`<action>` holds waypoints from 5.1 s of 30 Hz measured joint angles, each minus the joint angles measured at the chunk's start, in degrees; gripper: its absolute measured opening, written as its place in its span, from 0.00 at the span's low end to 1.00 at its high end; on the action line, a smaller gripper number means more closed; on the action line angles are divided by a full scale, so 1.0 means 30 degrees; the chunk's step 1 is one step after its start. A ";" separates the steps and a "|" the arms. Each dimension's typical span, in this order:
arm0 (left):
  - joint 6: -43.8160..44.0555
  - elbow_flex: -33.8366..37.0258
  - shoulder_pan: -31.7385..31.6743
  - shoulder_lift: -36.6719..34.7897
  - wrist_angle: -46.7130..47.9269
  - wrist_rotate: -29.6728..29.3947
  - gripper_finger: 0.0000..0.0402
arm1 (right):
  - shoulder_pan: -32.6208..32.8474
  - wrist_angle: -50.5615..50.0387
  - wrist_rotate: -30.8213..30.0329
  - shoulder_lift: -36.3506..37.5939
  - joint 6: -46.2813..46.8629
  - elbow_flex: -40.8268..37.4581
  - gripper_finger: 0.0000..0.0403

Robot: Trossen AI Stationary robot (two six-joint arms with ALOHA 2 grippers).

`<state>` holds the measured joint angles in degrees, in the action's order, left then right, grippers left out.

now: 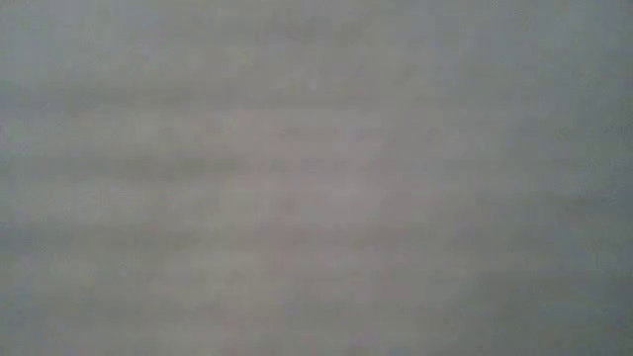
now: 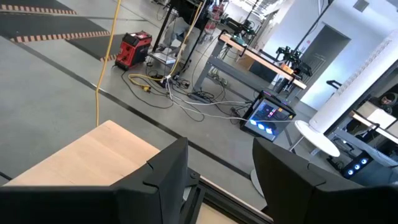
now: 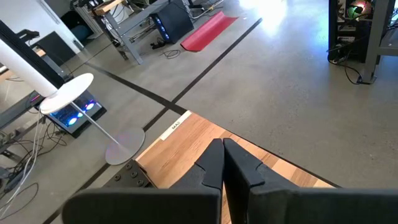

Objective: Sort clothes

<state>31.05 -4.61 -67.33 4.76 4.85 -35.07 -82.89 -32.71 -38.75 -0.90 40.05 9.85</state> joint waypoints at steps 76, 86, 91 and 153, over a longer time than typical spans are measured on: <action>-0.0002 0.0004 0.0003 0.0004 -0.0009 0.0000 0.44 | 0.4920 1.6254 1.7806 0.0225 -0.4420 0.6483 0.06; -0.0002 -0.0001 0.0000 0.0004 -0.0008 0.0000 0.44 | 0.6989 1.8535 2.3924 -0.0071 -0.2649 0.6997 0.06; 0.0000 0.0004 0.0000 0.0004 -0.0011 0.0000 0.44 | 0.7101 1.8442 2.6914 -0.1345 -0.1350 0.8418 0.06; -0.0001 0.0004 0.0001 0.0004 -0.0011 0.0000 0.44 | 2.0702 -0.5842 1.8344 -2.1642 -1.5427 2.3618 0.05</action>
<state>31.04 -4.60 -67.33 4.78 4.82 -35.07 -20.79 -50.24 16.29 -65.83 -6.23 80.70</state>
